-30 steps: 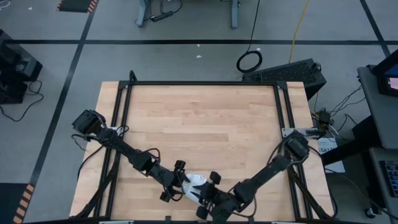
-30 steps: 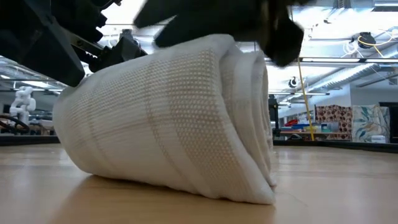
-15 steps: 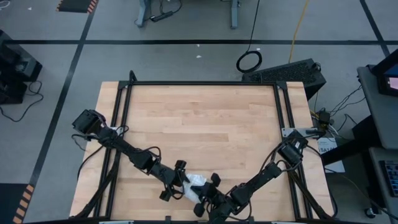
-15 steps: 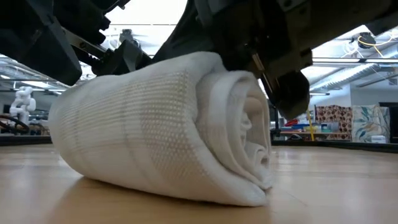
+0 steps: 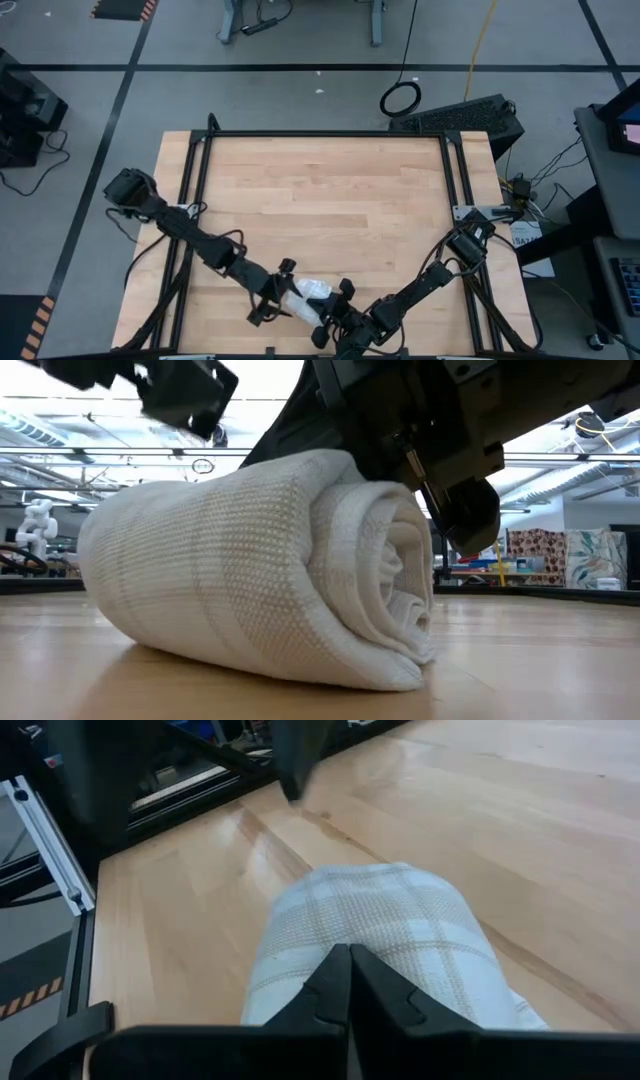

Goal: Roll towel
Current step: Roll the brown checkered towel

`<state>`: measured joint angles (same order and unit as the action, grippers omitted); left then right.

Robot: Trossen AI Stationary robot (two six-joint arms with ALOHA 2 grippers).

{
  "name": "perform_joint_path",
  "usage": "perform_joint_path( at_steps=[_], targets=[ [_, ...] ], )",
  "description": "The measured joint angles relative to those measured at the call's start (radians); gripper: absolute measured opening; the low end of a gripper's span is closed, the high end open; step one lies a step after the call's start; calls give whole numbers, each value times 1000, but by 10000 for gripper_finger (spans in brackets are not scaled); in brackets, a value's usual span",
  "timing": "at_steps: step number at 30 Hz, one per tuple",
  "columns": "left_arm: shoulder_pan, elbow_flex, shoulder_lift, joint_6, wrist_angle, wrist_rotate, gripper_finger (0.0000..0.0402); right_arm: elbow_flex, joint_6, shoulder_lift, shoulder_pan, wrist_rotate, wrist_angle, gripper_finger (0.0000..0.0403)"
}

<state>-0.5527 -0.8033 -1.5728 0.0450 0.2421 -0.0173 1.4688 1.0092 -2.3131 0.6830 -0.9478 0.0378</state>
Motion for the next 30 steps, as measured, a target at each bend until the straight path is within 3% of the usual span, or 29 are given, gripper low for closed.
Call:
perform_joint_path(
  at_steps=[5, 11, 15, 26, 30],
  targets=[
    [25, 60, -106, 1, 163, 86, 189, -1, 0, 0, 0, 3, -3, 0],
    [58, 87, -217, 77, 310, 59, 75, -2, -7, 0, 6, 4, -9, 0],
    [59, 87, -278, 112, 348, 39, 28, -3, -5, -3, 8, 10, -14, 0],
    [64, 88, -275, 134, 348, 27, 30, -10, -157, 88, 40, -63, -38, 0],
    [73, 88, -275, 158, 344, 23, 30, -4, -124, 129, 81, -134, -112, 0]
  ],
)
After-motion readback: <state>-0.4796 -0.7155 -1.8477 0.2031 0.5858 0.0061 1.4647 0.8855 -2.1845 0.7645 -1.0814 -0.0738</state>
